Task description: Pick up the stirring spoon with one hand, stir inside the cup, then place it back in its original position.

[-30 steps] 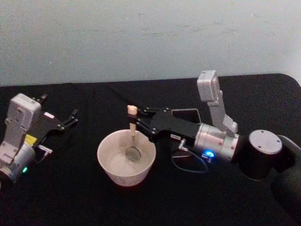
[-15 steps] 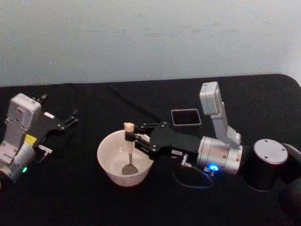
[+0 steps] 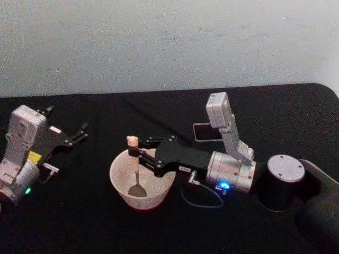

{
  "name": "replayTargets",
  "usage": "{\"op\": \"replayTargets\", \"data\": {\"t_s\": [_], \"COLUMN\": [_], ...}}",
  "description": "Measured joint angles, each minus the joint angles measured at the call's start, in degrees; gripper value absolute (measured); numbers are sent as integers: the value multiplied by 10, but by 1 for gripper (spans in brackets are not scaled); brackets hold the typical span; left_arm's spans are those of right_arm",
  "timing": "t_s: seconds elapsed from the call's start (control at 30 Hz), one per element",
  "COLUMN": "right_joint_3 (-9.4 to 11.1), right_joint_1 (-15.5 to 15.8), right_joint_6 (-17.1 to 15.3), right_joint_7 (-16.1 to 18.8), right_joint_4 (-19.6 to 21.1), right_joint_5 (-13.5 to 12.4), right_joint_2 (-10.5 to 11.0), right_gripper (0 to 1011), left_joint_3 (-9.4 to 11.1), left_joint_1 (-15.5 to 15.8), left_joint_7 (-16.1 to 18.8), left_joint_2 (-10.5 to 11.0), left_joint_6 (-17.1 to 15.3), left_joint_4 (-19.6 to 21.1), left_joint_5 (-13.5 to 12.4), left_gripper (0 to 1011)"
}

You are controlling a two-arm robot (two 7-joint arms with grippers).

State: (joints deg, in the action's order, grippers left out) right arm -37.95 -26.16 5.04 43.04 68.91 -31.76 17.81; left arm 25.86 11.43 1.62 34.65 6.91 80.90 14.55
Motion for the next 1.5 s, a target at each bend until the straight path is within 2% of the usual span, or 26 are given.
{"op": "replayTargets", "data": {"t_s": [0.17, 0.33, 0.57, 0.83, 1.1, 1.3, 1.5], "right_joint_3": [2, 12, 26, 39, 42, 37, 26], "right_joint_1": [-10, -15, -15, 4, 25, 35, 32], "right_joint_6": [5, 8, 9, -1, -13, -19, -19], "right_joint_7": [-12, -24, -30, -30, -23, -12, -2], "right_joint_4": [-23, -37, -40, -1, 40, 64, 67], "right_joint_5": [12, 19, 23, 20, 10, 0, -5], "right_joint_2": [-10, -16, -14, 6, 29, 40, 37], "right_gripper": [205, 207, 207, 207, 205, 205, 205], "left_joint_3": [0, 0, 0, 0, 0, 0, 0], "left_joint_1": [0, 0, 0, 0, 0, 0, 0], "left_joint_7": [0, 0, 0, 0, 0, 0, 0], "left_joint_2": [0, 0, 0, 0, 0, 0, 0], "left_joint_6": [0, 0, 0, 0, 0, 0, 0], "left_joint_4": [0, 0, 0, 0, 0, 0, 0], "left_joint_5": [0, 0, 0, 0, 0, 0, 0], "left_gripper": [1001, 1001, 1001, 1001, 1002, 1001, 1001]}}
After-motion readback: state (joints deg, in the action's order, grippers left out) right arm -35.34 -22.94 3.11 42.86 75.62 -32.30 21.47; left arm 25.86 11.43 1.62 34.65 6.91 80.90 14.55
